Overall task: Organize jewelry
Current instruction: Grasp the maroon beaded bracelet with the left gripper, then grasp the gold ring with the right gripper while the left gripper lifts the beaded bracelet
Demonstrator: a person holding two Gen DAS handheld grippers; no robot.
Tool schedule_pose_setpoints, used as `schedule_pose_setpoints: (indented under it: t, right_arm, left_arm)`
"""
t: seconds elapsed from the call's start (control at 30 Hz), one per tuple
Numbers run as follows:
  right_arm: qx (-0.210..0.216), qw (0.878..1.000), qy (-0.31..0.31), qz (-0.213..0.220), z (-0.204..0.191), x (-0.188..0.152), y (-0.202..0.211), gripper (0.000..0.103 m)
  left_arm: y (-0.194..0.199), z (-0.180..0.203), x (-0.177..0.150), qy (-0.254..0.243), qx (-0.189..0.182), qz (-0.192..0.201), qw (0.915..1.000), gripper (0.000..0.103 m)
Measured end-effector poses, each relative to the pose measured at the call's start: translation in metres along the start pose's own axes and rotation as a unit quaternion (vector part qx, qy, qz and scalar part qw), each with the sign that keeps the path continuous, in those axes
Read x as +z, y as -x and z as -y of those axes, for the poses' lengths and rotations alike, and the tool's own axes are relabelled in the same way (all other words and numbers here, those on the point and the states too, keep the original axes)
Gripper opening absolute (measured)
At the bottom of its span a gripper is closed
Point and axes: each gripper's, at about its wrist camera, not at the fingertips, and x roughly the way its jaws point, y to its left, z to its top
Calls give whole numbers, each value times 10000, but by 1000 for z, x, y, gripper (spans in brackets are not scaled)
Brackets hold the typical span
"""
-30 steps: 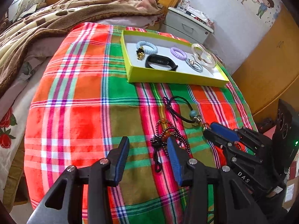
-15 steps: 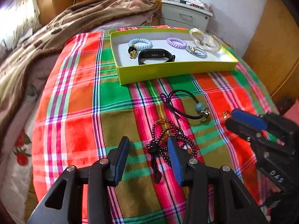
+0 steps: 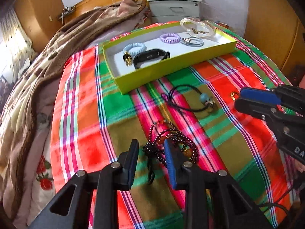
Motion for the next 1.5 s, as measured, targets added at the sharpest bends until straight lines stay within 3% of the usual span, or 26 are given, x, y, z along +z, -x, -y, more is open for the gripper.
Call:
schedule_pose_setpoints:
  t: [0.3, 0.4, 0.5, 0.97, 1.5]
  right_arm:
    - [-32, 10000, -9, 13, 0, 1, 1, 22]
    - [-44, 10000, -1, 10, -2, 1, 1, 22]
    - [-80, 10000, -6, 26, -3, 3, 1, 22]
    - [-166, 9998, 32, 105, -9, 7, 5, 22]
    - [-362, 9984, -4, 432, -2, 32, 24, 22]
  left_arm:
    - [-15, -10, 13, 353, -386, 30, 9986, 28]
    - [-14, -10, 10, 426, -422, 97, 9982, 22]
    - [-13, -12, 10, 583, -446, 164, 9972, 8]
    - [6, -36, 5, 1155, -776, 523, 9889, 8]
    - [45, -48, 32, 1224, -938, 1075, 9822, 8]
